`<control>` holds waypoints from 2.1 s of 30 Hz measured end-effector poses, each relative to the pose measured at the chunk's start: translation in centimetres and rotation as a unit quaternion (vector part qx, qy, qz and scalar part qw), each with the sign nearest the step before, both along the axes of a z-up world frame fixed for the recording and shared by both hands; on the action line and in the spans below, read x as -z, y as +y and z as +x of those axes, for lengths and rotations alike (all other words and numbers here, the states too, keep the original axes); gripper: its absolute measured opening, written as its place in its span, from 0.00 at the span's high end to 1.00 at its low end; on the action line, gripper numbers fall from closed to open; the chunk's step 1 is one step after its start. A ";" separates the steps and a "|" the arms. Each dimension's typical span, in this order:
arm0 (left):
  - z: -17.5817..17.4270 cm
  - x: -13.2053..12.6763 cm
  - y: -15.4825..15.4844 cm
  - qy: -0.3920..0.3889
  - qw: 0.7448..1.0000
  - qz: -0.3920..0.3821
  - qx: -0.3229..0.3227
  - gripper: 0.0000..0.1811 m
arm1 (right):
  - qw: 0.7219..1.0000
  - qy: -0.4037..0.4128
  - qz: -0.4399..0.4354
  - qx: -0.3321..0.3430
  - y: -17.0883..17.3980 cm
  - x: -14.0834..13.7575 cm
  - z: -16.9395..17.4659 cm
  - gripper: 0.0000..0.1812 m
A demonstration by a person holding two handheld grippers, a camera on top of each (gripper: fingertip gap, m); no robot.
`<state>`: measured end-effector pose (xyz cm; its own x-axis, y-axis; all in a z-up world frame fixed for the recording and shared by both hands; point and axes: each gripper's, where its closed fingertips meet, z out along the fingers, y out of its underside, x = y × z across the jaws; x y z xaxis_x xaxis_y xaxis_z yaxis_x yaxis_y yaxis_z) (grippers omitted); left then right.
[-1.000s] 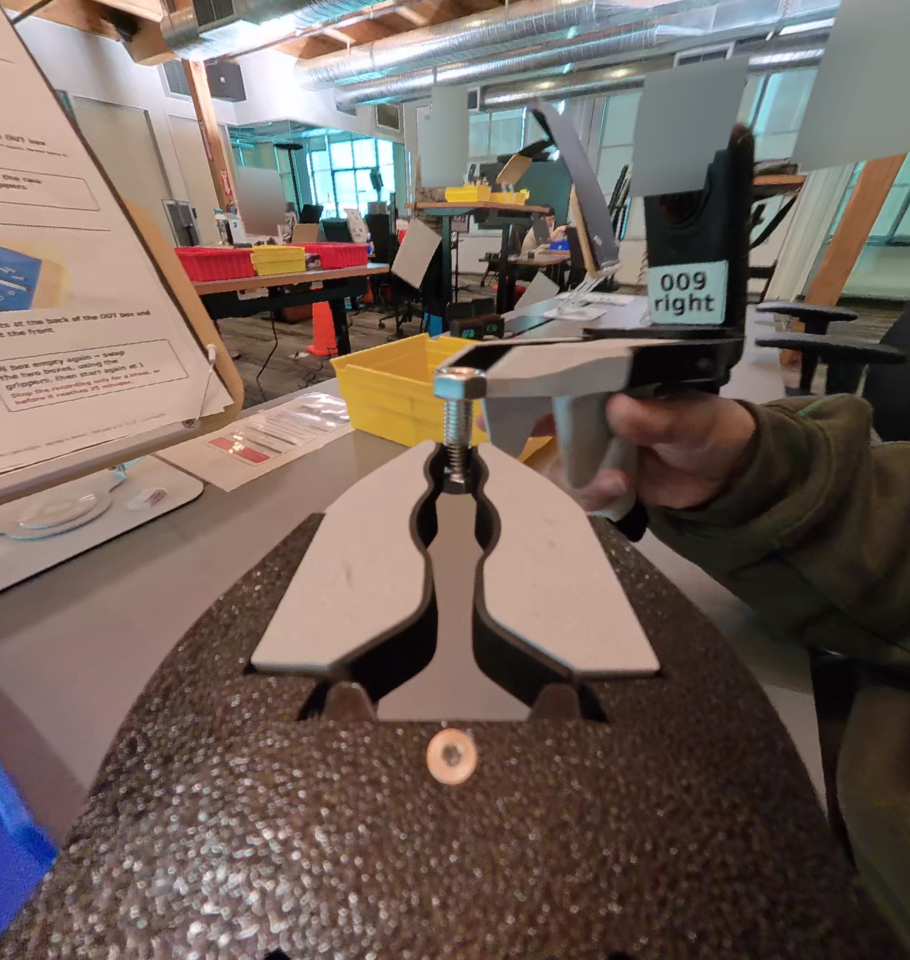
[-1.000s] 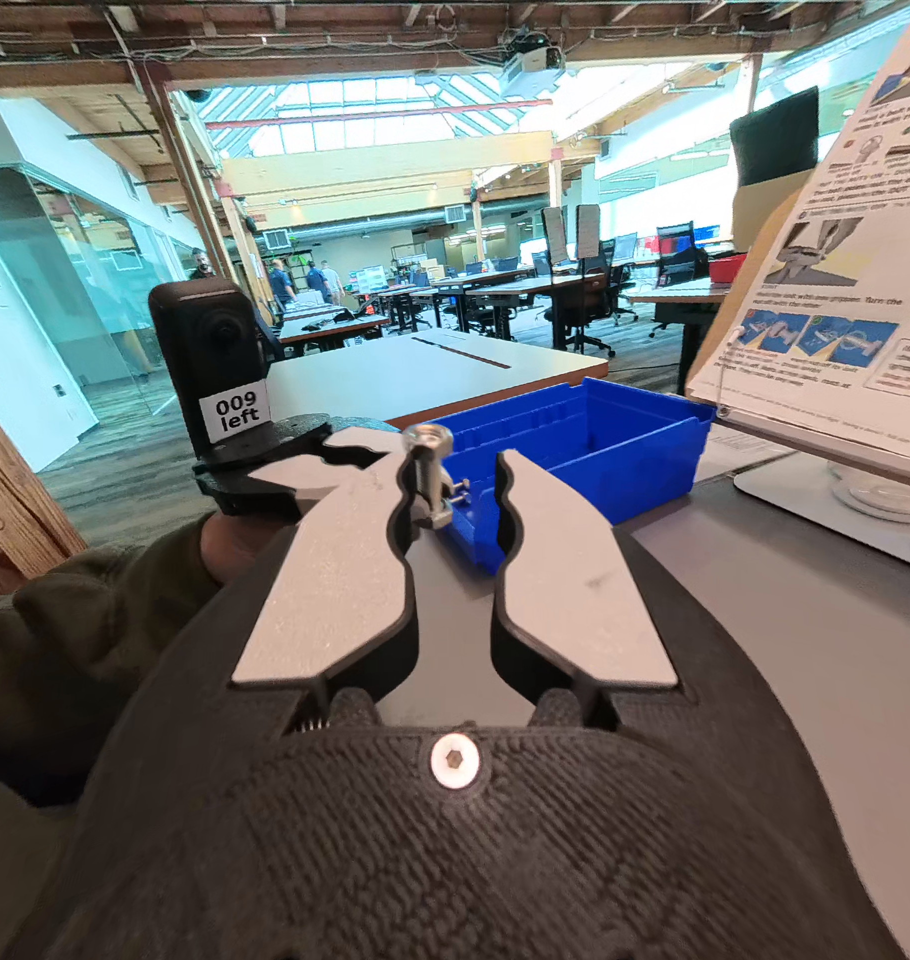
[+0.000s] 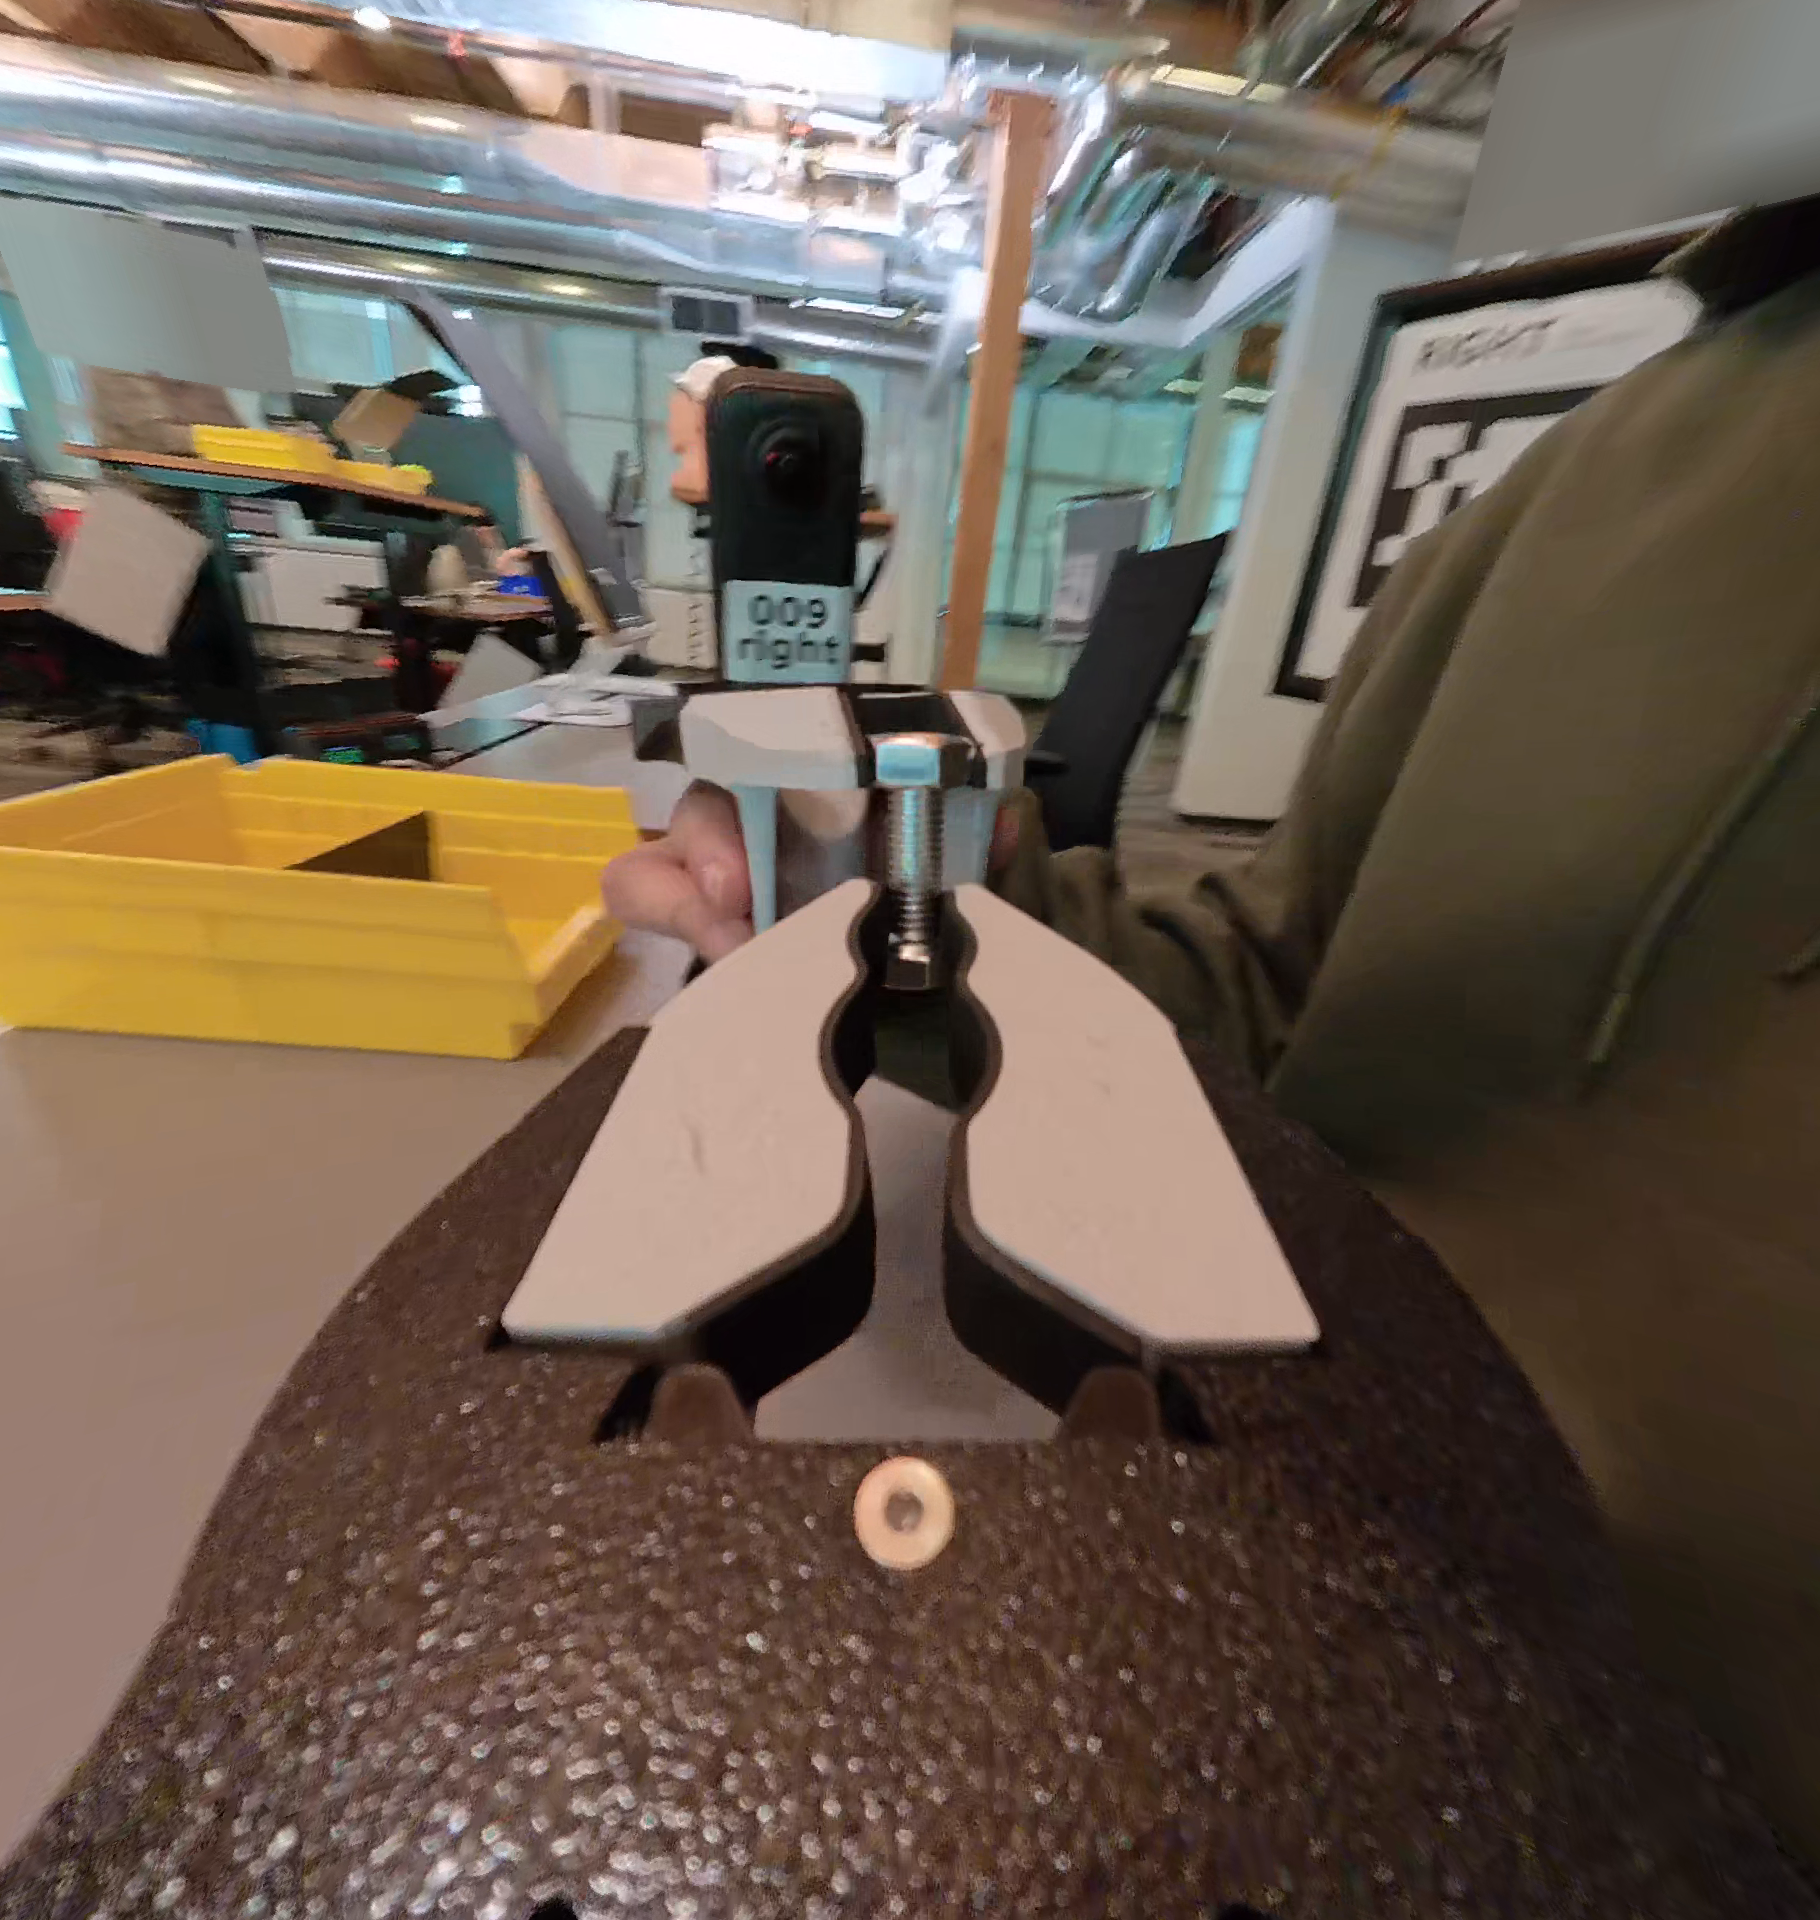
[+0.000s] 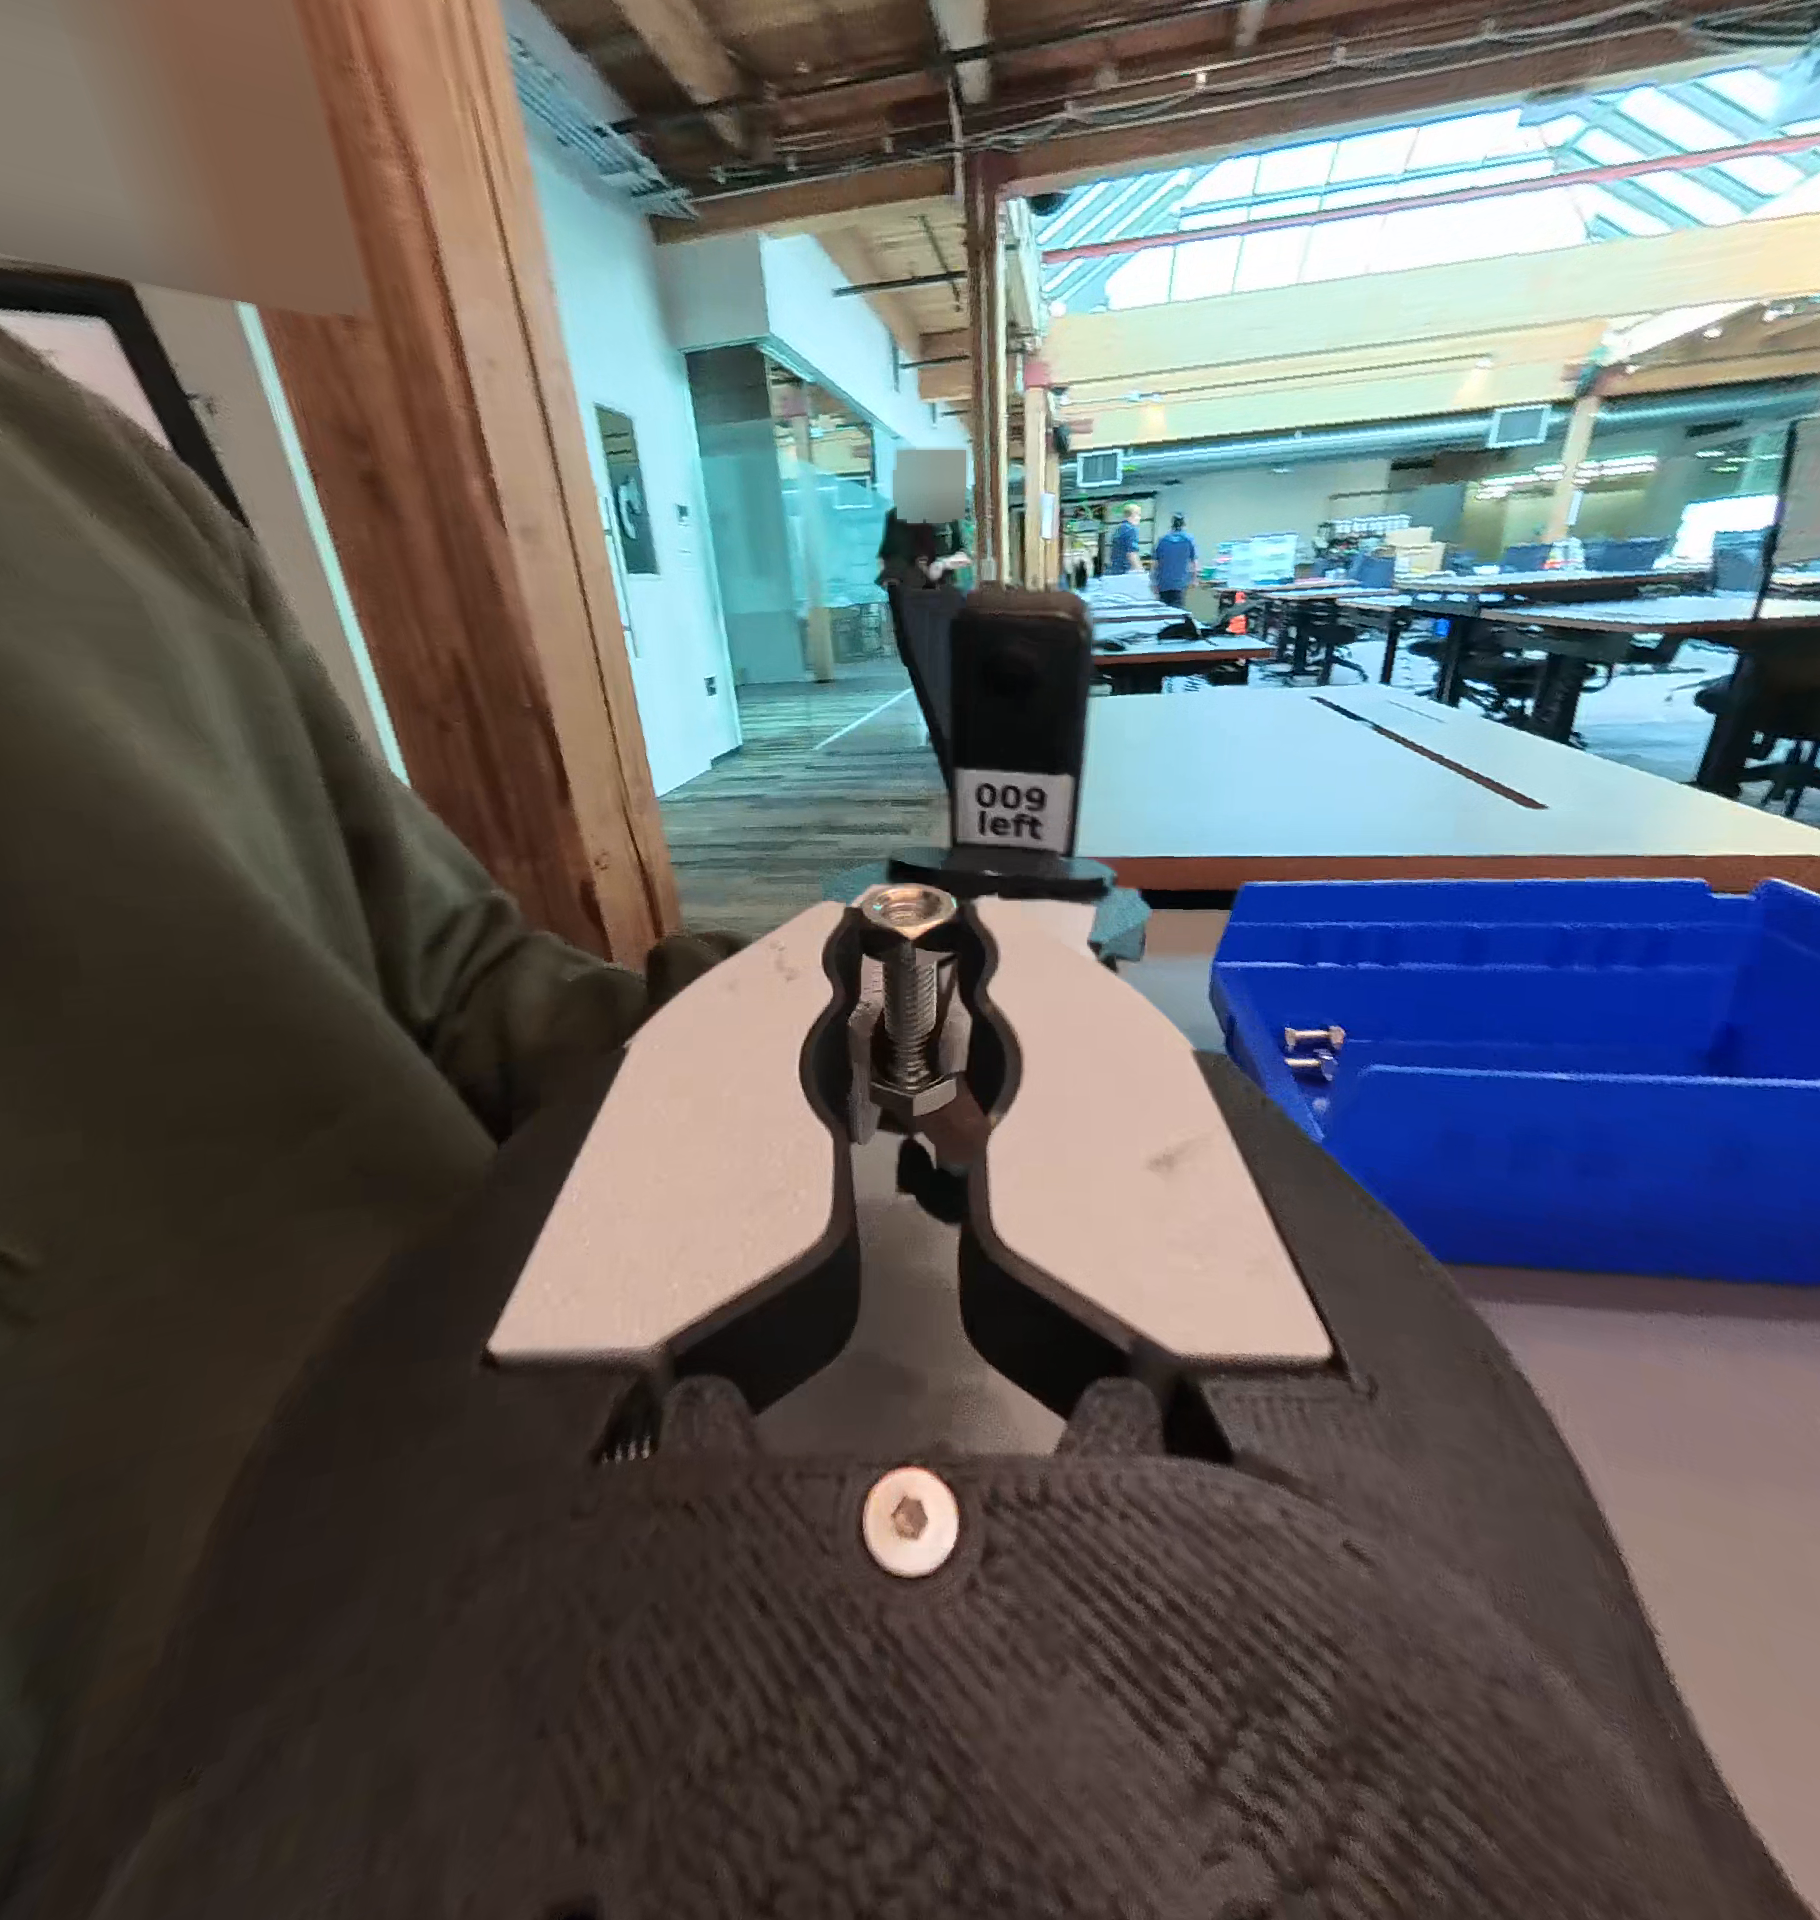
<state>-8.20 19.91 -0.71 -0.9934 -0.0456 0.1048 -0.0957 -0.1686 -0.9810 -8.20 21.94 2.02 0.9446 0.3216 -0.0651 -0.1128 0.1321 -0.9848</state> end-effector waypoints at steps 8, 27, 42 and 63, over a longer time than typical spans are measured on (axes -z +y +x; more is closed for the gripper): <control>0.8 0.4 -0.4 0.023 0.999 -0.027 -0.016 0.95 | 0.999 0.042 0.011 -0.025 -0.3 0.2 0.0 0.90; 7.4 1.3 2.5 -0.090 0.905 0.152 -0.386 0.95 | 0.949 0.010 -0.057 0.310 1.8 0.9 6.8 0.89; 0.3 1.2 -1.1 -0.011 0.999 0.045 -0.013 0.95 | 0.999 -0.035 -0.034 -0.005 -1.1 0.7 -0.2 0.89; 8.2 1.6 2.6 -0.112 0.888 0.153 -0.419 0.95 | 0.943 0.070 -0.053 0.321 1.4 1.5 7.7 0.88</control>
